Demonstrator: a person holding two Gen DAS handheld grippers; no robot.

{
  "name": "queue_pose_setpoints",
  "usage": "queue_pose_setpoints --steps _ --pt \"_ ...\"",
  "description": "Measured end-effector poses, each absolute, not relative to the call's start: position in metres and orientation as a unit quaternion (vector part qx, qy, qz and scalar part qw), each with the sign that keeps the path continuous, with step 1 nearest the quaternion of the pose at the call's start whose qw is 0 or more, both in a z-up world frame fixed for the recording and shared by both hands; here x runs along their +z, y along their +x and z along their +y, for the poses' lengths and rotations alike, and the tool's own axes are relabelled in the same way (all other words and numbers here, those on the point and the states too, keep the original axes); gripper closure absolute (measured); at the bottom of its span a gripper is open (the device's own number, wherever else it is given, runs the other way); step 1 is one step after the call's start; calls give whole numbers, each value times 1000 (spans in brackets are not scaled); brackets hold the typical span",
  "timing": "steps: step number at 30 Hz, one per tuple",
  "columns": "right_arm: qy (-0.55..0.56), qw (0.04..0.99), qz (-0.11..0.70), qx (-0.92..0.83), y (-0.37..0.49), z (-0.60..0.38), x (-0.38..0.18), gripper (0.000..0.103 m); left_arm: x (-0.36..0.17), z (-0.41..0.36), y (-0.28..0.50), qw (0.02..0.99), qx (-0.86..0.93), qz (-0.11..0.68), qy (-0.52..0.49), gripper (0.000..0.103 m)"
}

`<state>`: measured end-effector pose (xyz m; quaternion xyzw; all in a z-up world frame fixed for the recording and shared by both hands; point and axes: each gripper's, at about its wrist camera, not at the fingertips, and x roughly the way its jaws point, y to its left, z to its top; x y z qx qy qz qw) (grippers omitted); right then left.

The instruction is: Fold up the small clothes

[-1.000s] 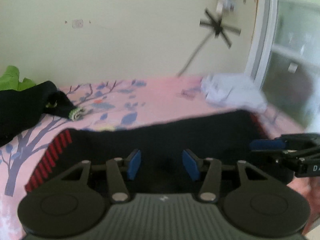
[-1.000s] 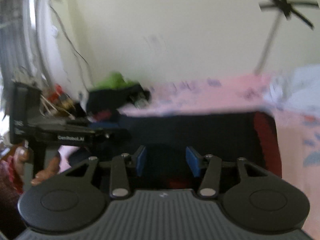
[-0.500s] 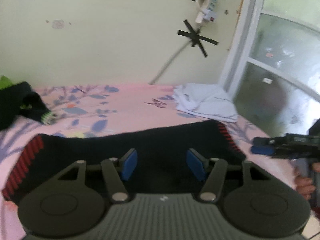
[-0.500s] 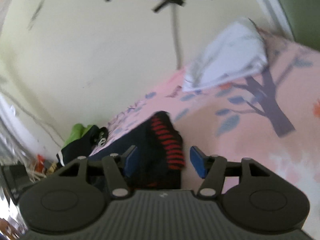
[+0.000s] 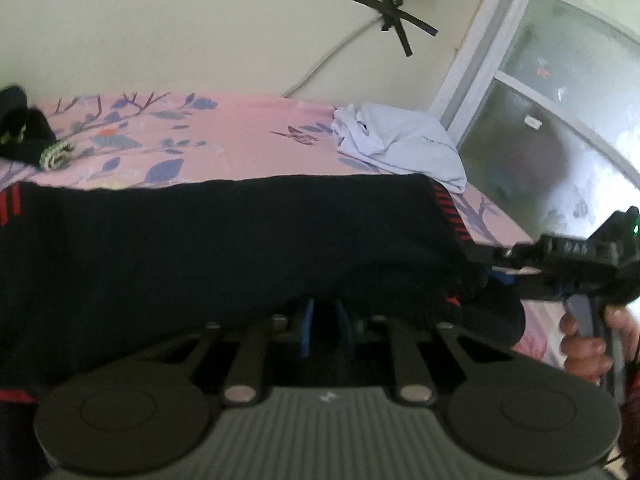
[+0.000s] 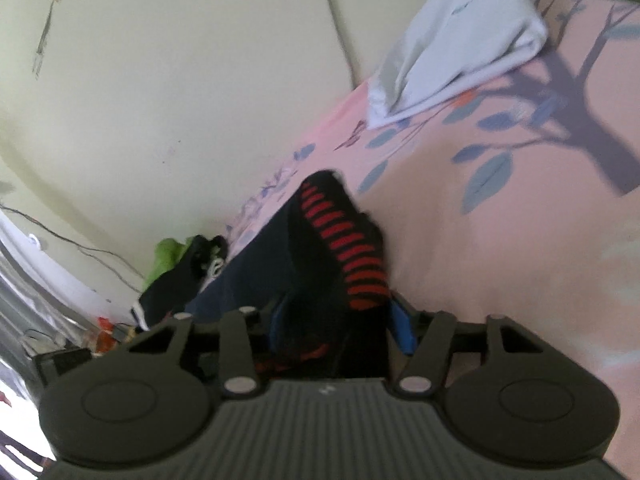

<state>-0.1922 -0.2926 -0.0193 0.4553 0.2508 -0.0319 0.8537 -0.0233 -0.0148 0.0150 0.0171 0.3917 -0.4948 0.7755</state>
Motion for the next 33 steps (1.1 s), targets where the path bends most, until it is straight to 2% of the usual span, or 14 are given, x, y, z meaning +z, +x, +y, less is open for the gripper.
queue_pose_setpoints --steps 3,6,10,14,15,20,22,23,24,25,26,27,29,33 --pt "479 838 263 -12 -182 -288 -22 71 12 -11 -19 771 -499 395 0 89" --pt "485 842 234 36 -178 -285 3 72 11 -8 -15 766 -502 401 -14 89" --pt "419 876 213 109 -157 -256 60 73 13 -4 -18 768 -504 394 -15 89" --pt "343 893 234 172 -113 -208 94 76 28 33 -29 781 -515 351 -35 76" --pt "331 893 242 185 -102 -197 96 76 32 50 -32 789 -514 334 -42 69" --pt "268 885 293 243 -42 -130 95 76 47 146 -34 835 -458 289 -99 54" --pt "247 880 323 247 -14 -105 83 70 50 177 -30 855 -416 286 -118 48" --pt "239 873 341 252 -2 -94 73 55 51 190 -29 864 -395 285 -124 44" --pt "233 861 368 263 12 -82 61 46 52 200 -26 871 -378 285 -131 42" --pt "227 847 392 278 24 -71 50 46 52 208 -24 874 -365 287 -140 40" --pt "216 850 386 284 26 -64 48 41 52 213 -20 876 -357 290 -147 34" --pt "203 854 382 287 23 -60 50 37 52 215 -16 877 -348 292 -153 21" --pt "187 857 379 295 14 -59 61 38 54 214 -14 879 -343 288 -161 13" --pt "203 866 344 300 -18 -87 81 40 59 190 -6 877 -362 282 -140 10"
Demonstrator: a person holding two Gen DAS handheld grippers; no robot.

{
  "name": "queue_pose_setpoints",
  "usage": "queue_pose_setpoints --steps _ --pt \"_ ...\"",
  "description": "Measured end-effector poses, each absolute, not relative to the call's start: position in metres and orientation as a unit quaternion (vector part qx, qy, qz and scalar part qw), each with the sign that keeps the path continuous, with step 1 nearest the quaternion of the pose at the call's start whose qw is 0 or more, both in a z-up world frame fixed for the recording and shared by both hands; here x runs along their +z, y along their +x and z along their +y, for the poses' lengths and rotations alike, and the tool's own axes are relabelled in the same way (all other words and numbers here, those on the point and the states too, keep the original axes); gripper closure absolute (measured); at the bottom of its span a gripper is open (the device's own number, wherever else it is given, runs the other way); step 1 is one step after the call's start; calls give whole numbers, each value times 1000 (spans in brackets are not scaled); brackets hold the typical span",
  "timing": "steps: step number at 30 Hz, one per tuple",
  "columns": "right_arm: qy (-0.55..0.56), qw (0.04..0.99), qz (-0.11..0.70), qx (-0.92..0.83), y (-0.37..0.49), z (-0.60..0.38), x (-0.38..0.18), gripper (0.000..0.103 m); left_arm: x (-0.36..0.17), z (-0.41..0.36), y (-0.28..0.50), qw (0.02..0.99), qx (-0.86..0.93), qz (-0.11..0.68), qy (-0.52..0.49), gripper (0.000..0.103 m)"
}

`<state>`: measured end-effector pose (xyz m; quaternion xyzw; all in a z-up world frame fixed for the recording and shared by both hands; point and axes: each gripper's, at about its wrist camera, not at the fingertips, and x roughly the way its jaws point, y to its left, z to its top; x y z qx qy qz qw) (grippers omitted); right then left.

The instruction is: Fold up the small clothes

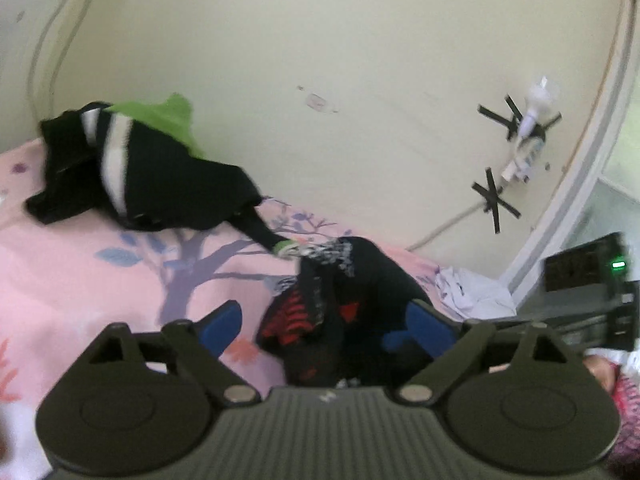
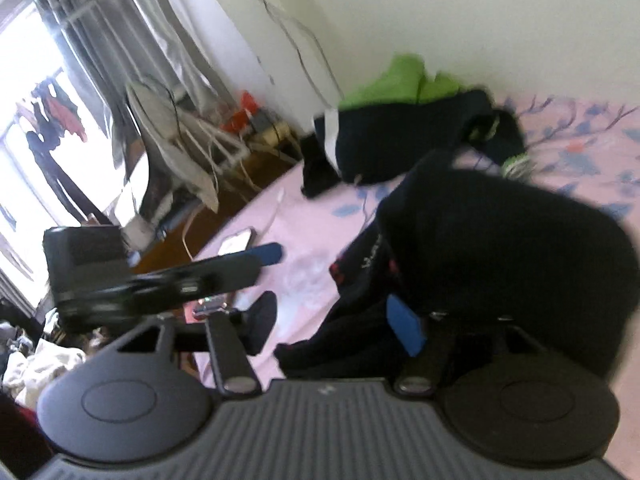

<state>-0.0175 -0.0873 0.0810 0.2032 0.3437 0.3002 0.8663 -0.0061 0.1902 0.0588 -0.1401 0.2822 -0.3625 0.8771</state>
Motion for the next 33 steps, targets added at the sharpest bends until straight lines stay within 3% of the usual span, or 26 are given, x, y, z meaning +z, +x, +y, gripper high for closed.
queue_pose_setpoints --steps 5,10,11,15,22,24,33 --pt "207 909 293 213 -54 -134 94 48 52 132 0 889 -345 297 -47 9" --pt "227 911 316 136 -49 -160 63 54 28 89 8 901 -286 324 43 9" --pt "222 910 326 127 -43 -159 54 54 24 85 9 903 -278 325 49 4" --pt "235 910 316 126 -32 -164 32 47 17 89 13 904 -263 336 32 0" --pt "238 915 303 122 -41 -165 27 47 13 93 17 899 -264 350 9 0" --pt "239 915 304 116 -46 -165 26 33 12 93 18 898 -263 352 6 0" --pt "293 907 284 106 -85 -195 16 31 10 96 21 895 -266 358 -8 0"
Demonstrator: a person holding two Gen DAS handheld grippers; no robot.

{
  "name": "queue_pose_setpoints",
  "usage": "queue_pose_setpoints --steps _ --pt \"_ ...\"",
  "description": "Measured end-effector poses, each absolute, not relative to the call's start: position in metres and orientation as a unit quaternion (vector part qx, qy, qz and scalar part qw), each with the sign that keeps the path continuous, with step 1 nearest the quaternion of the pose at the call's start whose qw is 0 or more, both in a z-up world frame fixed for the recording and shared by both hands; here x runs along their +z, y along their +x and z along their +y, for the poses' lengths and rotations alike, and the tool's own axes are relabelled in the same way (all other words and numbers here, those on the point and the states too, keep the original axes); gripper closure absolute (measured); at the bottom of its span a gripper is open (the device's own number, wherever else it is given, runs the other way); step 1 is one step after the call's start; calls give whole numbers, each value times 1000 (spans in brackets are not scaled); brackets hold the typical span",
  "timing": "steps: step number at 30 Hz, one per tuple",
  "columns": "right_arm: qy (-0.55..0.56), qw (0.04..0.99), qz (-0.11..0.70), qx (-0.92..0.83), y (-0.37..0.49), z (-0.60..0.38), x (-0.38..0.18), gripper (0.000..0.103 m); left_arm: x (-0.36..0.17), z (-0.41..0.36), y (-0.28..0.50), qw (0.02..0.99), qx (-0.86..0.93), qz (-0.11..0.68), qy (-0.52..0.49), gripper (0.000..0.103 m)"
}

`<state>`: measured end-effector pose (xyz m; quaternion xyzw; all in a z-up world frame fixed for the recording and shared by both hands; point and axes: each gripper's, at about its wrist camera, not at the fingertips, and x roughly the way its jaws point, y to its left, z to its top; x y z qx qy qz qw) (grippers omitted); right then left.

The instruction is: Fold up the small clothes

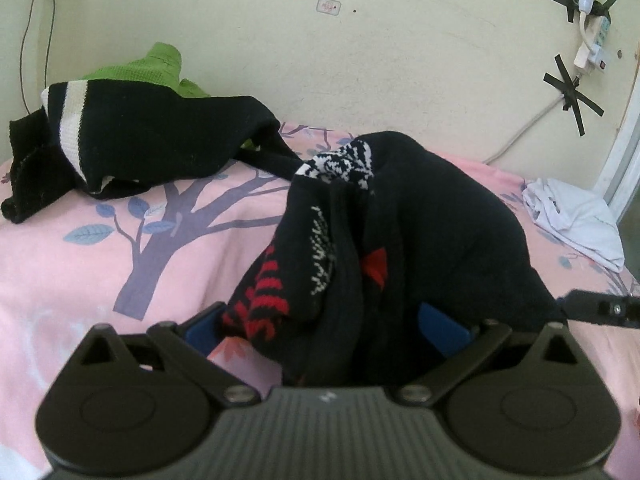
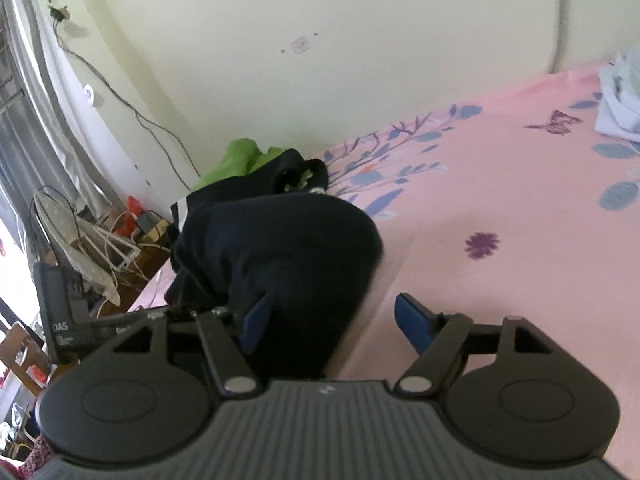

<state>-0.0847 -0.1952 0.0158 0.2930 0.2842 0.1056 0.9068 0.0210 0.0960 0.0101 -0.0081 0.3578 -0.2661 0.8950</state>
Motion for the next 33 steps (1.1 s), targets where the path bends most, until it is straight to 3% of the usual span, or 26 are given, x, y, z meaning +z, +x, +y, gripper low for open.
queue_pose_setpoints --steps 21,33 --pt "307 904 263 138 -91 -197 -5 14 3 103 22 892 -278 354 -37 0" --pt "305 905 263 140 -92 -196 -6 13 2 104 23 891 -280 355 -43 0"
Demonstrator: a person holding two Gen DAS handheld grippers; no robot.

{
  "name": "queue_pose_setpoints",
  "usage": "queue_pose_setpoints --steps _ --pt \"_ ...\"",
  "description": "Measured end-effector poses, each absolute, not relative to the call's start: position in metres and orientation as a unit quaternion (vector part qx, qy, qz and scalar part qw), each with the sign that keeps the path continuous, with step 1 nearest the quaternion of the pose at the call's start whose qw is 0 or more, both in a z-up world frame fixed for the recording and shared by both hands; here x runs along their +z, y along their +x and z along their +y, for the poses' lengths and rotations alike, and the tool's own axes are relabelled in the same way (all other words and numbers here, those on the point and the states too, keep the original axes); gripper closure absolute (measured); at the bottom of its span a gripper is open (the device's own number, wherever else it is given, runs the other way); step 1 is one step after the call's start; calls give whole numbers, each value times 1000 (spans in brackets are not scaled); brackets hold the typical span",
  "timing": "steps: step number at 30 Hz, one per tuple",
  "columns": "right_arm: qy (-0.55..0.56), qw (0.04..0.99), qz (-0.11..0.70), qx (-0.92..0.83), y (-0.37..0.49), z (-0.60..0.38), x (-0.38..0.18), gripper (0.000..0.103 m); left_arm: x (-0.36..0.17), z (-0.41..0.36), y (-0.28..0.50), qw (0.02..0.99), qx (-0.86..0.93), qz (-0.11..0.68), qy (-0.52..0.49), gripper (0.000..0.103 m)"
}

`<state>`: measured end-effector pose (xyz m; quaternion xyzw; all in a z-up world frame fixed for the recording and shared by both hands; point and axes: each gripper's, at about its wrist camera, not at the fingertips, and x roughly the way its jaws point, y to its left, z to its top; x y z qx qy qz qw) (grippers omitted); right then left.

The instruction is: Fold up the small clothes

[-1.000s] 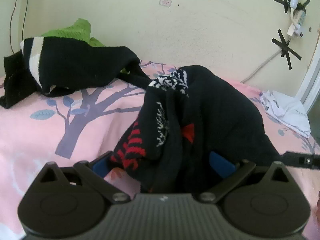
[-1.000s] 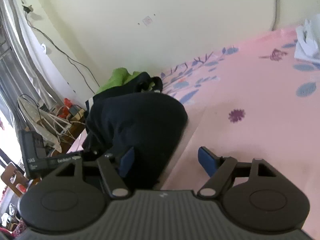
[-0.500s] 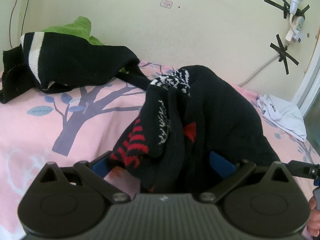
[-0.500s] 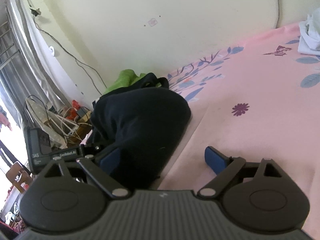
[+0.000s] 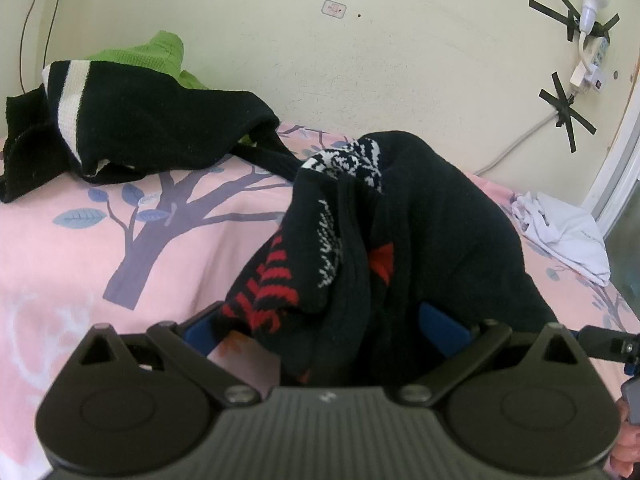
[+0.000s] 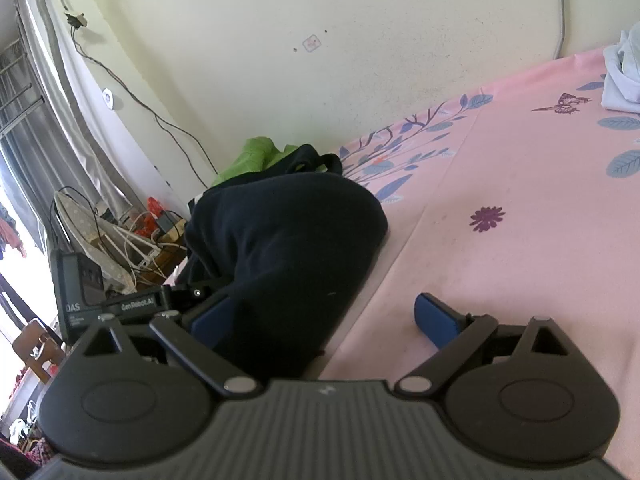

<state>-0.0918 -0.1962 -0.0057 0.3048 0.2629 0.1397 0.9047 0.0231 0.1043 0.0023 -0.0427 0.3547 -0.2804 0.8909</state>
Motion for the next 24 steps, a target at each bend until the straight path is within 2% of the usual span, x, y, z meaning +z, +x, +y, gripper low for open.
queue_pose_setpoints --steps 13,24 --pt "304 904 268 135 -91 -194 -5 12 1 105 24 890 -282 355 -46 0" --pt "296 886 311 173 -62 -169 2 11 2 110 26 883 -295 360 -58 0"
